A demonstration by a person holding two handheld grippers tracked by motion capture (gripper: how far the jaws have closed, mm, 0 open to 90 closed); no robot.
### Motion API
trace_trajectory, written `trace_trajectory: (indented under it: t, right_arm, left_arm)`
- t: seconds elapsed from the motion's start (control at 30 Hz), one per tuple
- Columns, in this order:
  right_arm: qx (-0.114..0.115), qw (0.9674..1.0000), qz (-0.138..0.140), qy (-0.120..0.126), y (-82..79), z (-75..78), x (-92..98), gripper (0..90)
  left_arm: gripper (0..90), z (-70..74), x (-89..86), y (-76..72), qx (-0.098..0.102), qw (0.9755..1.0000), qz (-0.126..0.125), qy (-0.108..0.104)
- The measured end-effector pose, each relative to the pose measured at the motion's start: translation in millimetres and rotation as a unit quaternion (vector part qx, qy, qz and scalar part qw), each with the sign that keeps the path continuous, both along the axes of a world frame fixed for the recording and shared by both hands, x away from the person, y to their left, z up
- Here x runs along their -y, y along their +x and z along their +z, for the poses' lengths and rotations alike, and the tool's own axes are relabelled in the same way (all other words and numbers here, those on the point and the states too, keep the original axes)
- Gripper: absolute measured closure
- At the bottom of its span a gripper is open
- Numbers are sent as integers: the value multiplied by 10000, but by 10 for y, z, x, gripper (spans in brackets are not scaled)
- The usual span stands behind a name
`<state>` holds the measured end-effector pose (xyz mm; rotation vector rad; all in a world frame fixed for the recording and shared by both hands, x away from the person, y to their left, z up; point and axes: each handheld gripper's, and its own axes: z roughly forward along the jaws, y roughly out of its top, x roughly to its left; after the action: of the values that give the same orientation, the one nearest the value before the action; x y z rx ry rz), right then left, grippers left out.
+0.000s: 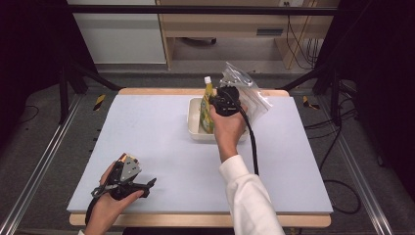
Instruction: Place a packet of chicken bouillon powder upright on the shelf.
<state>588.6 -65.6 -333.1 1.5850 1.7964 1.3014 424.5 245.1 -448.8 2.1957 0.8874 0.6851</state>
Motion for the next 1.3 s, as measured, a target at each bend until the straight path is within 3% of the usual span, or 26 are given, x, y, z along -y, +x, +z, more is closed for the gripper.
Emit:
trace_trajectory:
  t: [0.17,0.33,0.53,0.83,1.0,1.3]
  right_arm:
    - [48,10000,7,-19,-16,1,-4,753]
    - [286,9995,65,-122,-95,40,-10,678]
    - [718,9958,162,-537,-311,100,43,616]
    - [980,9933,412,-442,-677,130,180,607]
    - [1026,9922,546,-453,-864,55,237,606]
    - [873,9918,736,-573,-1059,-250,323,599]
  left_arm:
    - [97,5,-7,1,-11,10000,-16,33]
    - [97,8,-12,0,-7,10000,-8,26]
    - [97,10,-16,3,11,10000,4,22]
    - [97,34,-54,6,73,9999,79,-29]
    - [102,56,-113,19,64,9998,173,-32]
    - [105,60,-239,49,44,9989,436,-138]
